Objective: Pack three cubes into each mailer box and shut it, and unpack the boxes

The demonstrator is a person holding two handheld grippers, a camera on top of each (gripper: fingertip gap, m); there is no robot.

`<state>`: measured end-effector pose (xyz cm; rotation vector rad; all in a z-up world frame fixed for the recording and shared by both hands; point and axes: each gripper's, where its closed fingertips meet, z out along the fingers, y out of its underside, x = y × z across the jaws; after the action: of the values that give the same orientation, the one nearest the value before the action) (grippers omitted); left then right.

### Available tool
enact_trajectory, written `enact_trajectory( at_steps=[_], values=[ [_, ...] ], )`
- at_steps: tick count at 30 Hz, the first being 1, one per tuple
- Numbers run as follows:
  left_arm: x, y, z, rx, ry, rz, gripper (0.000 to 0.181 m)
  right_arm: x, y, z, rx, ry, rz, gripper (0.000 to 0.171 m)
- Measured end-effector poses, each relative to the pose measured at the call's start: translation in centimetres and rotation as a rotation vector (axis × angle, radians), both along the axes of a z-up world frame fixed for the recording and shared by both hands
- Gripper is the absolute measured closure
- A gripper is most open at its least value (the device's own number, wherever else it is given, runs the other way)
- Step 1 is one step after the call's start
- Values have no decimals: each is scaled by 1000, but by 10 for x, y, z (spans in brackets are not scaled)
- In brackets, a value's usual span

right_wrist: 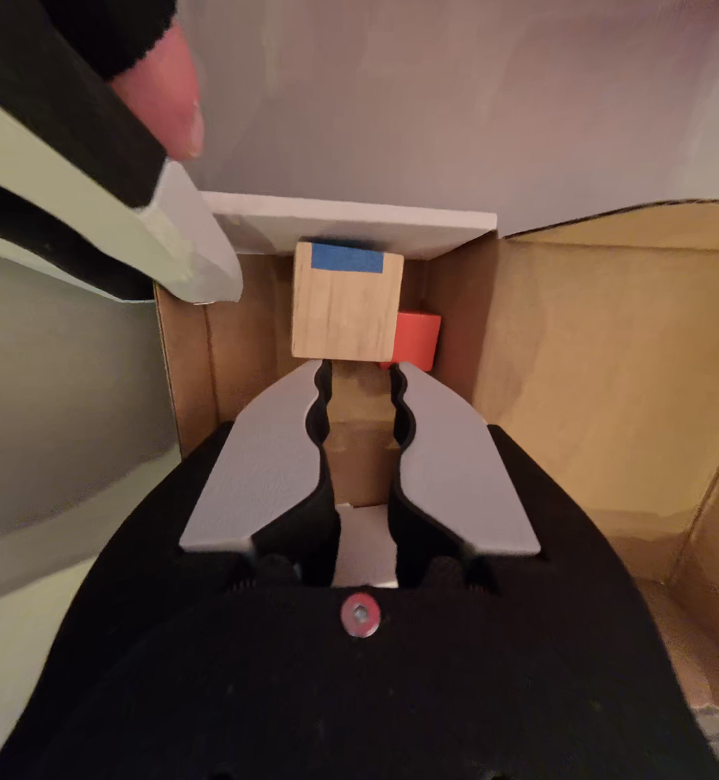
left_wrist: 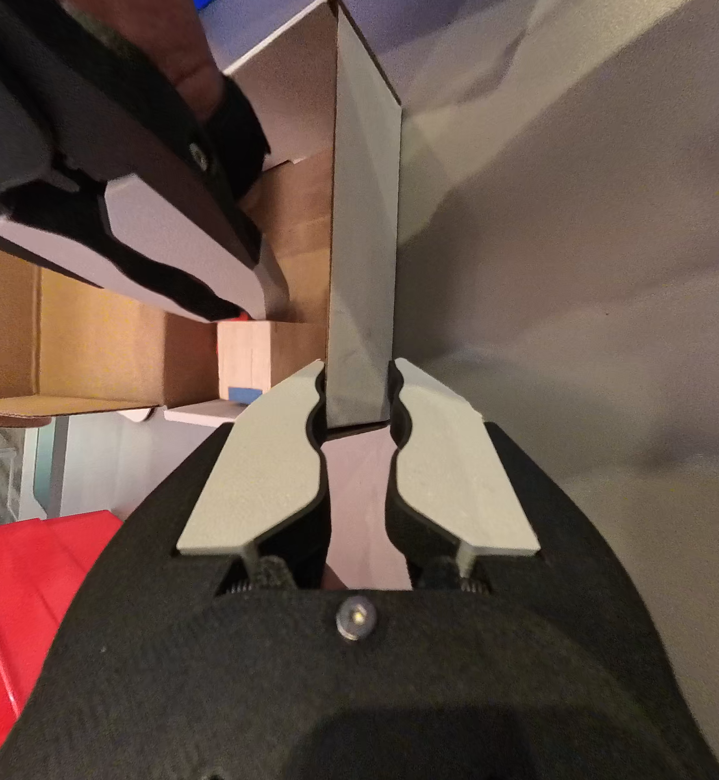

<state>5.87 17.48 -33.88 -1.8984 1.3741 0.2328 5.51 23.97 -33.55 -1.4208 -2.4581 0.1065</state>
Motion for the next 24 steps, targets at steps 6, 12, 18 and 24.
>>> enact_trajectory(
  at_steps=[6,12,18,24],
  values=[
    [-2,2,0,3,3,22,160,28,0,-13,-5,-216,-7,159],
    [-1,2,0,2,-2,19,159,12,-4,13,4,-31,52,149],
    [-1,2,0,0,1,11,160,-10,-1,11,38,-6,248,121],
    [-1,4,1,5,0,14,160,-6,-4,-4,-10,-160,413,100]
  ],
)
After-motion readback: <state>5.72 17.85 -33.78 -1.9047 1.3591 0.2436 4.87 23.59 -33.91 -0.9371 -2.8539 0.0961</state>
